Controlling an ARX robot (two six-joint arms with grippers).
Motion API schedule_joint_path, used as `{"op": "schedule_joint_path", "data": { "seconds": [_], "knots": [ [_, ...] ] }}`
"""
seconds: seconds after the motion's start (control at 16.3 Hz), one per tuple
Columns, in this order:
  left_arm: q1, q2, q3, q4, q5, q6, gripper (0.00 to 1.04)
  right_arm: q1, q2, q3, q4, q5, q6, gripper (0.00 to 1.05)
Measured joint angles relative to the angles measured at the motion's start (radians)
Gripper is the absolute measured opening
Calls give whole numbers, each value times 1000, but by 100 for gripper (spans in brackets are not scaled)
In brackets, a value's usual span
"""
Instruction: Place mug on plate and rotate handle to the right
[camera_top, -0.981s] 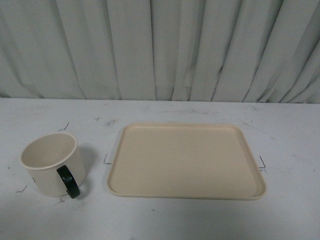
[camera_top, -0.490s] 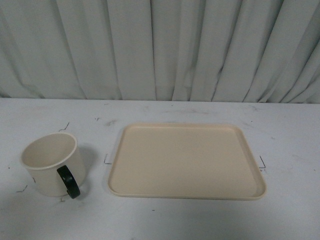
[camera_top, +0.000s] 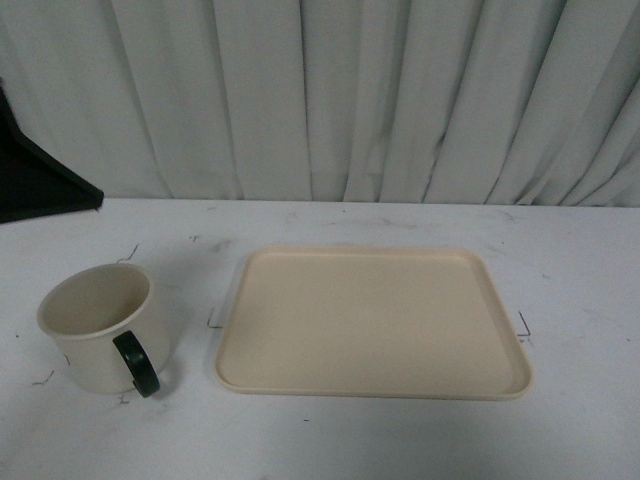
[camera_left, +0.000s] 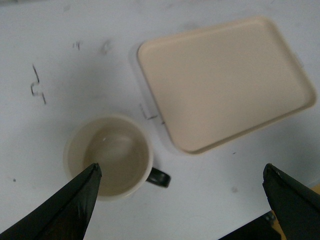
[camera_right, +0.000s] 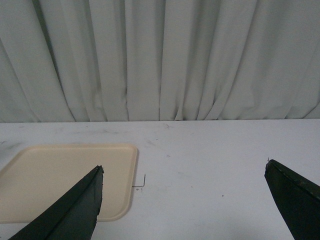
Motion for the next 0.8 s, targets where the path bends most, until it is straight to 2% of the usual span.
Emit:
{"op": "schedule_joint_path", "data": {
  "seconds": [0.06, 0.12, 0.25, 0.43, 0.74, 0.8],
  "knots": [
    [21, 319, 178, -159, -115, 99, 98, 0, 0, 0, 0, 0, 0, 98],
    [52, 422, 223, -155, -166, 139, 98, 0, 0, 0, 0, 0, 0, 98],
    [93, 472, 245, -150, -199, 158, 98, 0, 0, 0, 0, 0, 0, 98],
    [127, 500, 259, -148, -215, 154, 98, 0, 0, 0, 0, 0, 0, 98],
    [92, 565, 335, -178, -202, 104, 98, 0, 0, 0, 0, 0, 0, 98],
    [82, 574, 346, -166, -211, 103, 92, 0, 0, 0, 0, 0, 0, 98]
  ]
}}
